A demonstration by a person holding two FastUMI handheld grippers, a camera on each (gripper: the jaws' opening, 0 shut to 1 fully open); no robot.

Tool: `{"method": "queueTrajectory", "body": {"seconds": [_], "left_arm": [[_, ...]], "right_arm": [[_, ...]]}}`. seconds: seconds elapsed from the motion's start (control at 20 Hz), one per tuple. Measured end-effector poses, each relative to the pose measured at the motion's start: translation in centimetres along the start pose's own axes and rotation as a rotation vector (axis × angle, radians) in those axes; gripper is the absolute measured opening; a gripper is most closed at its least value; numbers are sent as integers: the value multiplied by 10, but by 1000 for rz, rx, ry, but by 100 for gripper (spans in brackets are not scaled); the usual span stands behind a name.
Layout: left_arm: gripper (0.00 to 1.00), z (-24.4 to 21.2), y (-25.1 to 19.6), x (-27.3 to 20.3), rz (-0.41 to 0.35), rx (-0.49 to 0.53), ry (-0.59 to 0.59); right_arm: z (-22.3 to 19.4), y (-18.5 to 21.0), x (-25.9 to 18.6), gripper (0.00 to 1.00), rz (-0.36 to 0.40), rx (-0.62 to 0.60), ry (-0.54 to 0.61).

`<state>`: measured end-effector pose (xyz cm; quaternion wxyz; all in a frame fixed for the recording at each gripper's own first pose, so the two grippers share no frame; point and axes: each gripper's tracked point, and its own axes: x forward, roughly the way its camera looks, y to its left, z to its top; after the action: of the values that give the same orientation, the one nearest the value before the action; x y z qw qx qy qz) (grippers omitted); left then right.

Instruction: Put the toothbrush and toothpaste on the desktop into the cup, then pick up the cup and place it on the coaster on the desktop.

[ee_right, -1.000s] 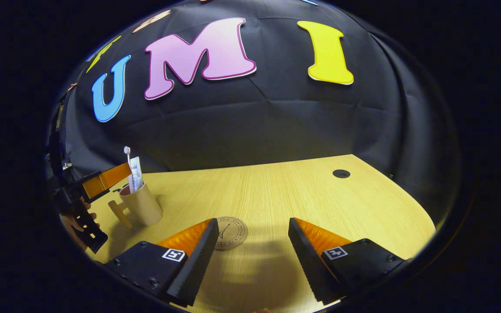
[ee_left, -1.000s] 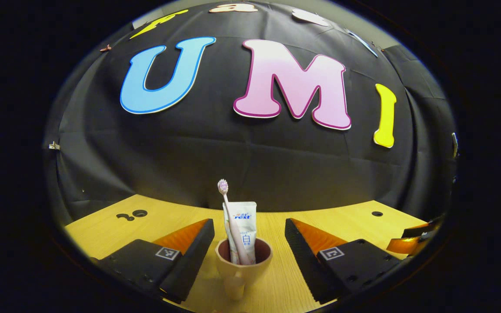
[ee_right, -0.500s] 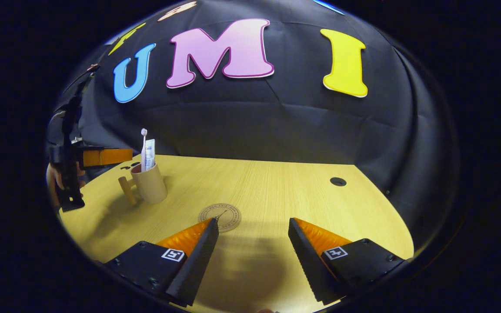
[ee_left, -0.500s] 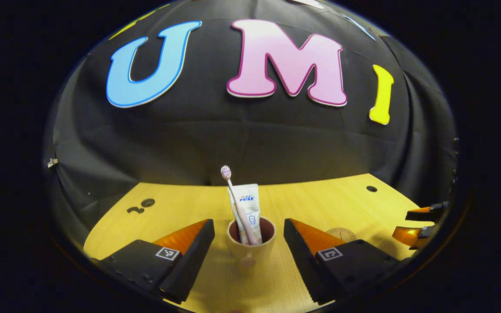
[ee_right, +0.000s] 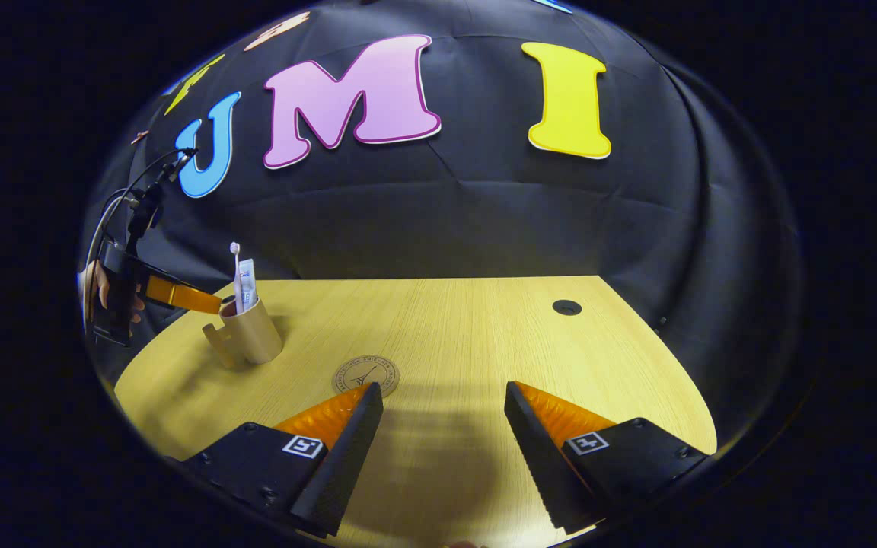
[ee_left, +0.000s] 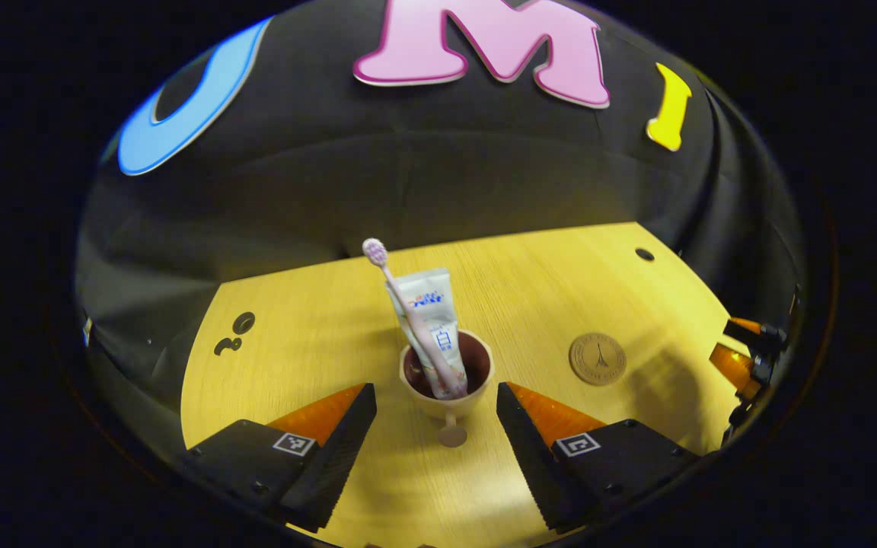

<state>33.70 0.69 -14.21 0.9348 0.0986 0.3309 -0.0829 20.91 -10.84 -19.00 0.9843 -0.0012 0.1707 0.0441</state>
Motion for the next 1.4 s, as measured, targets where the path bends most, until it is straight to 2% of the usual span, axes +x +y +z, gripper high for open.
{"method": "queueTrajectory", "body": {"seconds": [0.1,0.25,0.55,0.85,0.95,1.0,1.05,1.2,1.25,1.3,1.35,1.4], "left_arm": [[99,-13,-6,6,-23,61,122],[99,-20,-8,16,-32,114,219],[99,-39,-11,55,-54,-13,326],[80,-59,-8,74,-46,-27,426],[68,-60,-10,76,-51,-41,441],[70,-62,-10,76,-52,-44,452],[65,-65,-9,74,-48,-42,470],[34,-70,-7,75,-48,-47,495],[38,-69,-8,74,-47,-52,491],[33,-69,-9,73,-48,-55,492],[37,-69,-9,72,-53,-55,487],[32,-68,-11,73,-61,-62,479]], "right_arm": [[4,-7,-2,98,-6,-16,-6],[-1,-18,-4,99,-18,-19,5],[-22,-38,-9,99,-48,5,57],[-41,-45,-10,99,-52,10,98],[-44,-44,-10,99,-51,18,102],[-45,-43,-10,99,-49,21,104],[-47,-43,-9,99,-49,23,108],[-50,-39,-10,99,-40,31,120],[-51,-37,-10,99,-37,31,124],[-51,-35,-10,99,-35,30,125],[-52,-35,-12,99,-33,27,126],[-51,-33,-13,99,-30,24,126]]}}
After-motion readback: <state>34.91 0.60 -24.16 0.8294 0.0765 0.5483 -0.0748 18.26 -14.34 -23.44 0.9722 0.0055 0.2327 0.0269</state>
